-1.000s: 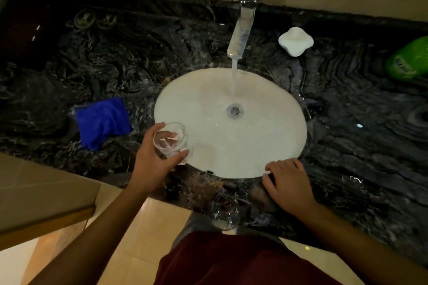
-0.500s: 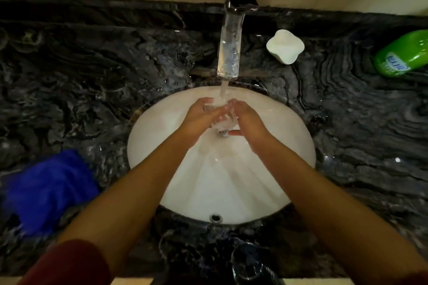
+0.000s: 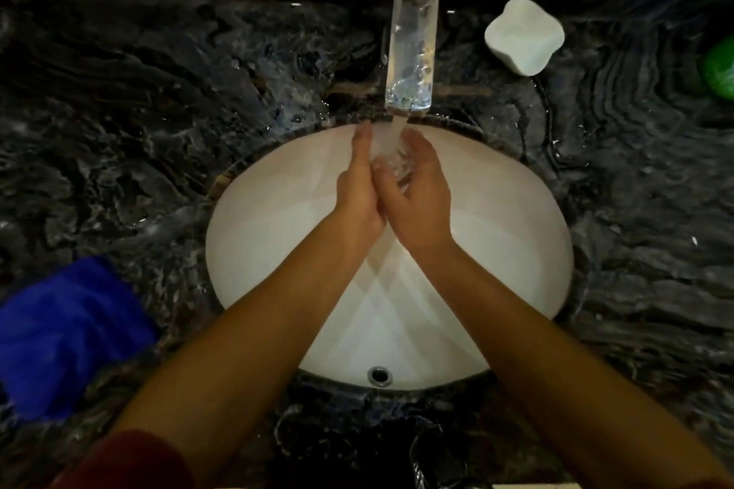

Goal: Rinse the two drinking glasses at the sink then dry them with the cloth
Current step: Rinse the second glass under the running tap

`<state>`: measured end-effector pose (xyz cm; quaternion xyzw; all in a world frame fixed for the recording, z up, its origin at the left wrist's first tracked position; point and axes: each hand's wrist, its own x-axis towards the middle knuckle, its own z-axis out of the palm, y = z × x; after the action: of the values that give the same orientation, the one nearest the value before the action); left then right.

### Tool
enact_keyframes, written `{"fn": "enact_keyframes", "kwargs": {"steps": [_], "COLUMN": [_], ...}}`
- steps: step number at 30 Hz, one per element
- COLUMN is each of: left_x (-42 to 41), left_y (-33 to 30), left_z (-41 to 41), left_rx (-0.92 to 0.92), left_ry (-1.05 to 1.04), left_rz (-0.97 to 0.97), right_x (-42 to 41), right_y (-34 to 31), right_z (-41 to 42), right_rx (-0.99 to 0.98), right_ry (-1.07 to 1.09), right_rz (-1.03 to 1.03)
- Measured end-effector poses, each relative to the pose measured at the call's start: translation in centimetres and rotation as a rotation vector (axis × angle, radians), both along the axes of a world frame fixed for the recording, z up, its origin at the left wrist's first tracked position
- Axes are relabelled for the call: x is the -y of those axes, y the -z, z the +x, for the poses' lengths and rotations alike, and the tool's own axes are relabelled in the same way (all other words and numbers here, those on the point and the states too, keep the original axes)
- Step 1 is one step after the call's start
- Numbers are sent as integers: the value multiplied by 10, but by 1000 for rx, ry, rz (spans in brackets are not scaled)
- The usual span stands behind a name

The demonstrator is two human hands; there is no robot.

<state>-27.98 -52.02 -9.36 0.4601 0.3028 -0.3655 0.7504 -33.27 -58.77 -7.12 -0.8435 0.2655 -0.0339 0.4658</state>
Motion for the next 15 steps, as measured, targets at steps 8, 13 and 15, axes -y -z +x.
{"fn": "enact_keyframes", "kwargs": {"steps": [8,13,15], "left_x": [-13,-12,-8], "left_y": [-3,-4,-6], "left_z": [14,22,20], "left_rx": [38,140,138], "left_ry": [119,74,43], "left_rz": [199,209,214], "right_x": [23,17,9], "right_y": [-2,1,2], "right_z": [30,42,39], "right_rx": [-69,-200,-110], "right_ry": [-21,124,166], "right_rz": [-60,308,278]}}
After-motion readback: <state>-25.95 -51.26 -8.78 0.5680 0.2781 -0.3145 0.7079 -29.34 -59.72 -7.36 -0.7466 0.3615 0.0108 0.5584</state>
